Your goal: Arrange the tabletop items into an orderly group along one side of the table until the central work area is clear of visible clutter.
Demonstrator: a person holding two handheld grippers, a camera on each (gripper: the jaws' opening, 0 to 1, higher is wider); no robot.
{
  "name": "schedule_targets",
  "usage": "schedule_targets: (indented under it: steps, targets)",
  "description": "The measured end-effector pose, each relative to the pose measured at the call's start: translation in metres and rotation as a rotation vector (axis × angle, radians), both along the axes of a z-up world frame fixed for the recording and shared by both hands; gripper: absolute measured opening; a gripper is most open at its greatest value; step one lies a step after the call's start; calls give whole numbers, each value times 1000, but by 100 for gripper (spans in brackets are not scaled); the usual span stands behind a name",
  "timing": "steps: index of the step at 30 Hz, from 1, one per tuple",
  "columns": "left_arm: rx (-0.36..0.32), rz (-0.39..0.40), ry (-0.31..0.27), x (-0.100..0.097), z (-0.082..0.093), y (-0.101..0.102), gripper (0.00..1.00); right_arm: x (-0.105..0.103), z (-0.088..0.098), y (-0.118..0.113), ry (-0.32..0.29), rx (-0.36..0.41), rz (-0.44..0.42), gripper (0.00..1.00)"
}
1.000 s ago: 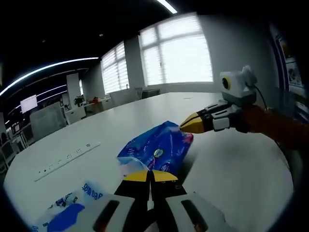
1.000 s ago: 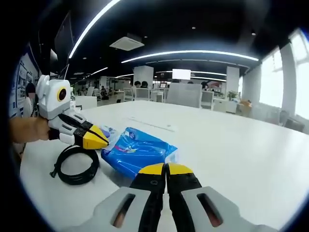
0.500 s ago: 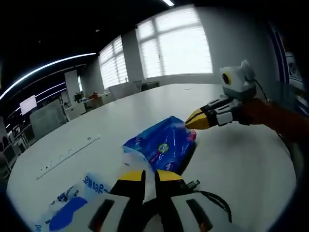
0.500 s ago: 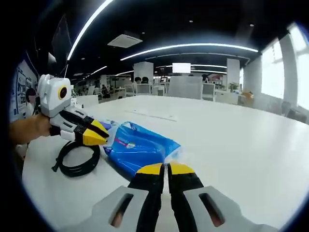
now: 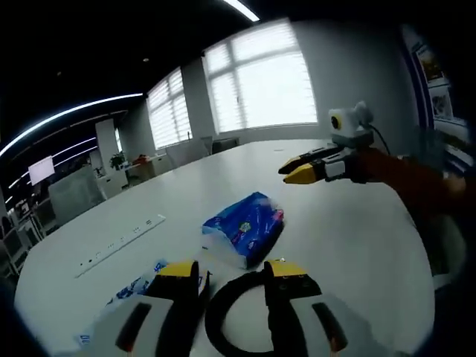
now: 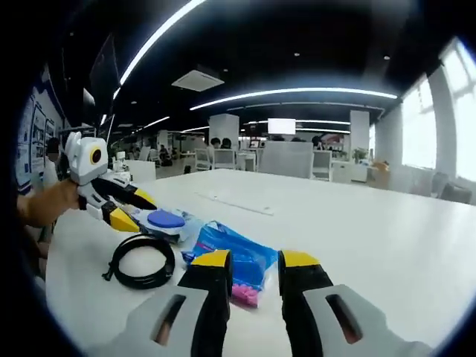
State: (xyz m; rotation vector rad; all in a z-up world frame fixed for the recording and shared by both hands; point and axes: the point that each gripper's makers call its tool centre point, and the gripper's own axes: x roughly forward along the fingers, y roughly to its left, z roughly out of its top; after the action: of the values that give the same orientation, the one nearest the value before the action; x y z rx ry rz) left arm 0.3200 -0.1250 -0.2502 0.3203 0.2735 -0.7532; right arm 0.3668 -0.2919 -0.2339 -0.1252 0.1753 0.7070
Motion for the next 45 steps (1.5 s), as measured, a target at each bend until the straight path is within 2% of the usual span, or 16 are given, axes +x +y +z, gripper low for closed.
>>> schedule_targets:
  steps: [7,14,21,29,31,35,41,45]
  targets:
    - [-15,1,8,-12,1,13,35,-13,4,7,-21,-37,42,24]
    - [-15,-1,-2,-19,4,16,36,-5,10,3,-25,-47,51,26]
    - [-25,0,6,-22,-2,17,36,-10,8,9,-16,-56,75,26]
    - [-14,15,42,-29,-17,24,38,-24,-1,25,0,-84,105,26]
    - [7,14,51,-30,-22,27,38,-31,-4,33,18,-61,125,26]
    - [15,25,63,-29,-27,33,39,-40,-12,46,28,-83,148,24]
    - [21,25,84,-34,-40,35,38,-55,-31,67,74,-100,191,23]
    - [23,23,108,-36,-49,38,38,-56,-42,76,104,-118,222,23]
